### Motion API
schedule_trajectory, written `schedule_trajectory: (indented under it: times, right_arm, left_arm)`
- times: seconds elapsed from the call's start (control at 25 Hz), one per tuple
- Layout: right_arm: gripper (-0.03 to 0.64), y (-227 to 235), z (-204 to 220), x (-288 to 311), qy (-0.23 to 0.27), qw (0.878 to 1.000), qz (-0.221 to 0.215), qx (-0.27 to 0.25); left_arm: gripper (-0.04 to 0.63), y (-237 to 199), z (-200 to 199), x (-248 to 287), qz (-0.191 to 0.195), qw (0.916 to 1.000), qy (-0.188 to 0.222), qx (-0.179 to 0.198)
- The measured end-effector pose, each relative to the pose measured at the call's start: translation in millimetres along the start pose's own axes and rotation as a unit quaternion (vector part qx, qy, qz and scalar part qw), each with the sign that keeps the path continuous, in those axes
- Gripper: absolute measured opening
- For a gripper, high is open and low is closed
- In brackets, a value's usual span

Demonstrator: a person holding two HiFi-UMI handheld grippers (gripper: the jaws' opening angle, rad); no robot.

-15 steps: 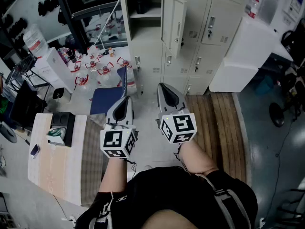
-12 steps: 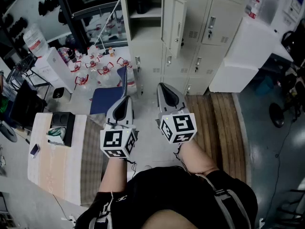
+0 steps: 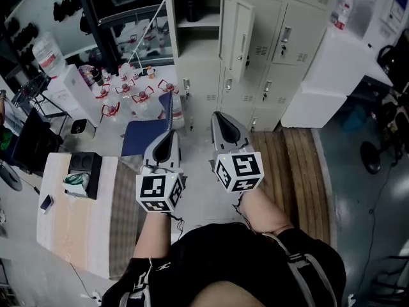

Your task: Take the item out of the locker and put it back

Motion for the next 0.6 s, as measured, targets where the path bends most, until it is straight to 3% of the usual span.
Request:
schedule_trajectory:
  times: [0.6]
  right_arm:
    - [0.015,-48.0,-3.9,38.3,-0.002,0.999,0.039,-0.011]
  left_arm:
    - [0.012,-66.1,4.1,-2.9,0.035,0.9994,0.004,-0.003]
Point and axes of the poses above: the fingertips, and each gripper's own axes: x forward along the fingers, y to its right, z out of its underside, the point moved 1 cm from there along -x, backward along the fingers, and after that the axes turned 15 degrees about -y, right-handed, at the moved point
